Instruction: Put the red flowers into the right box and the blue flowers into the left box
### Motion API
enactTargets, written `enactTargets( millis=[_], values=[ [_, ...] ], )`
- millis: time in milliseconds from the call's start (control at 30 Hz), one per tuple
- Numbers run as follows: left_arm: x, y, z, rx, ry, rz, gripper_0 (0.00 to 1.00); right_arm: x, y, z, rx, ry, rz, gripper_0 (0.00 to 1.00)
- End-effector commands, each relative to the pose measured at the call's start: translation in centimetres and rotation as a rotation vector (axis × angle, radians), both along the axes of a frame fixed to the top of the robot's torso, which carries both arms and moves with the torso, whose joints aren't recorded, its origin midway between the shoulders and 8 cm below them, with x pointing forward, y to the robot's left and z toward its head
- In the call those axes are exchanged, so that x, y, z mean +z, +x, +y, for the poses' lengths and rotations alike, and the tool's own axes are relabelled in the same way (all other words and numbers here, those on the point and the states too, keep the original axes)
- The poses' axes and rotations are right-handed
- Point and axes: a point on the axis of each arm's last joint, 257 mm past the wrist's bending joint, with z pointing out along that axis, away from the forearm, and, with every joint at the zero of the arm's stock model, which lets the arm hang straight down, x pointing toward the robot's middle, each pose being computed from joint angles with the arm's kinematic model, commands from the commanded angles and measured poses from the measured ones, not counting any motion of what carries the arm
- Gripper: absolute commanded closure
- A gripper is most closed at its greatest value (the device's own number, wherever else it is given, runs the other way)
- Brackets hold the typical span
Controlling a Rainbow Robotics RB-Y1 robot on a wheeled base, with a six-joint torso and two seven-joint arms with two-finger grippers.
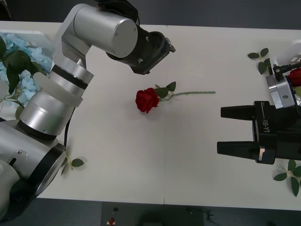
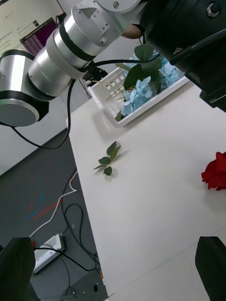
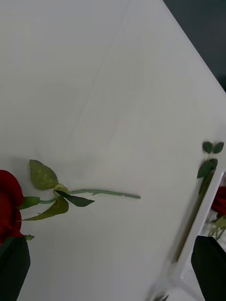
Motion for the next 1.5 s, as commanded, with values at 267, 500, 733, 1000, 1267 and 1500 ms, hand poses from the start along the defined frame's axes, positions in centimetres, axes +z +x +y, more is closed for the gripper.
enactTargets(
  millis=[267,500,733,1000,1267,1500],
  values=[
    [-1.5,-1.5,-4.2,0.411,-0.212,0.099,0.00,0.6,0.1,0.2,0.000,0.012,-0.020,0.00],
    [-6.2,-3.2,-4.0,0.562,-0.217,0.176,0.00,0.6,0.1,0.2,0.000,0.014,-0.020,0.00],
    [-9.7,-2.1,-2.6,0.599,-0.171,0.174,0.00,0.6,0.1,0.2,0.000,0.012,-0.020,0.00],
    [-13.4,0.3,1.4,0.616,-0.069,0.150,0.00,0.6,0.1,0.2,0.000,0.011,-0.021,0.00],
    [-15.5,2.3,4.8,0.581,0.054,0.086,0.71,0.5,0.1,0.1,-0.001,0.009,-0.021,0.00],
    [-15.8,2.5,5.6,0.556,0.096,0.072,1.00,0.6,0.1,0.2,-0.001,0.010,-0.023,0.00]
  ],
)
